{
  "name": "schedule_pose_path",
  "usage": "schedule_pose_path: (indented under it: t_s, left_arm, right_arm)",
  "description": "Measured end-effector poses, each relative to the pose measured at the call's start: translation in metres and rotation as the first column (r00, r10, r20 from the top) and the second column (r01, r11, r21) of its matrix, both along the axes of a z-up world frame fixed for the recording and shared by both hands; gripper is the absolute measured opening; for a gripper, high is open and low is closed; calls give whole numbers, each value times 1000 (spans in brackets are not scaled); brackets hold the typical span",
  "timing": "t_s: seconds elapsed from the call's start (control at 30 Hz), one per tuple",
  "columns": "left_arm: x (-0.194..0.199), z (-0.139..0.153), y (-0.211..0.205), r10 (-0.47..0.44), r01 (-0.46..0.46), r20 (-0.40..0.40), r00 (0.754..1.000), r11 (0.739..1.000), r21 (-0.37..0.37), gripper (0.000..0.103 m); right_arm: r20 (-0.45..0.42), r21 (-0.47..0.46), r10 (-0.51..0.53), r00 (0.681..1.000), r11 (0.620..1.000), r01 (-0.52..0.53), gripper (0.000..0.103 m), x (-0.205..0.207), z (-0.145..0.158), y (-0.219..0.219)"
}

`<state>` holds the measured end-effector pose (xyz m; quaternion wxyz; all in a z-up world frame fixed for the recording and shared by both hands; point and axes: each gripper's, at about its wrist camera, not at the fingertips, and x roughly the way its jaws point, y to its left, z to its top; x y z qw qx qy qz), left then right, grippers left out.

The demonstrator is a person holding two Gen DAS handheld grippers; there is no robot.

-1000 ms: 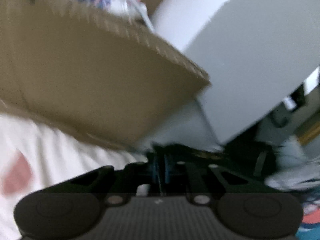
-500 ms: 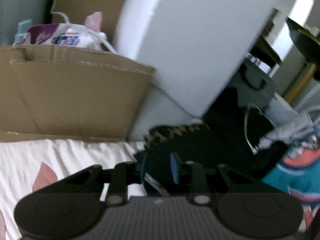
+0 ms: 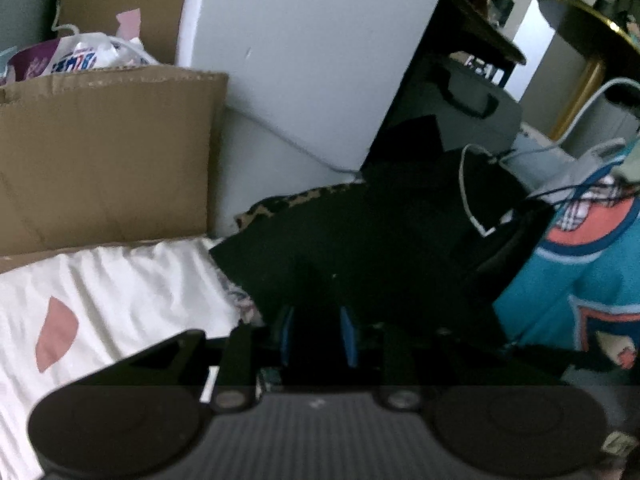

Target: Fold clothes

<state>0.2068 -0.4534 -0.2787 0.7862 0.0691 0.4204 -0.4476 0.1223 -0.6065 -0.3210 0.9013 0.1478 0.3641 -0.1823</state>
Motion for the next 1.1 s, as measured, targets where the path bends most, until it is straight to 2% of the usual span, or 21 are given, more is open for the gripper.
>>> schedule_pose_path:
  t_s: [0.1, 0.23, 0.3, 0.43, 0.53, 0.6, 0.63, 0.73, 0.8, 0.87, 0.9, 1.03, 1.1]
  left_arm:
    - [3, -12, -1, 13, -13, 0, 1000, 999, 35, 15]
    - [9, -25, -1, 26, -26, -9, 1000, 997, 73, 11]
    - [10, -25, 0, 24, -24, -3, 1000, 996, 90, 7]
    - [10, -14, 2, 54, -51, -24, 998, 992, 112, 8]
    - [11, -7, 3, 80, -74, -38, 996, 988, 138, 20]
    - [11, -1, 3, 97, -89, -47, 994, 984, 157, 33]
    - [12, 2, 3, 107, -98, -48, 993, 982, 164, 35]
    - [14, 13, 8, 139, -126, -59, 989, 976, 179, 54]
    - [15, 24, 13, 163, -148, -61, 985, 969, 197, 69]
    - [15, 40, 19, 168, -153, -60, 984, 967, 202, 76]
    - [15, 48, 23, 164, -146, -70, 984, 968, 206, 80]
    - [16, 81, 45, 178, -155, -94, 980, 965, 213, 82]
    - [18, 102, 64, 210, -187, -84, 974, 957, 220, 86]
  right_arm:
    - [-15, 8, -2, 1000, 1000, 3, 35, 2, -7, -3]
    - [-38, 12, -26, 999, 1000, 26, 43, -2, -14, -6]
    - [-51, 20, -40, 998, 999, 41, 44, -4, -15, -8]
    - [-73, 48, -50, 996, 997, 53, 44, -8, -12, -12]
    - [-85, 72, -40, 996, 996, 46, 44, -6, -6, -13]
    - [-91, 91, -30, 995, 995, 38, 44, -4, -1, -14]
    - [-94, 103, -24, 995, 994, 33, 47, -4, 1, -14]
    - [-121, 128, -15, 993, 991, 30, 59, -3, 10, -14]
    - [-142, 145, -9, 990, 989, 30, 60, -2, 17, -14]
    - [-158, 155, 3, 987, 988, 21, 61, -1, 27, -12]
    - [-164, 156, 6, 986, 988, 20, 65, 0, 34, -11]
    - [-171, 166, 14, 985, 986, 15, 90, 5, 70, -8]
    - [-167, 170, 27, 986, 985, 1, 91, 9, 91, -5]
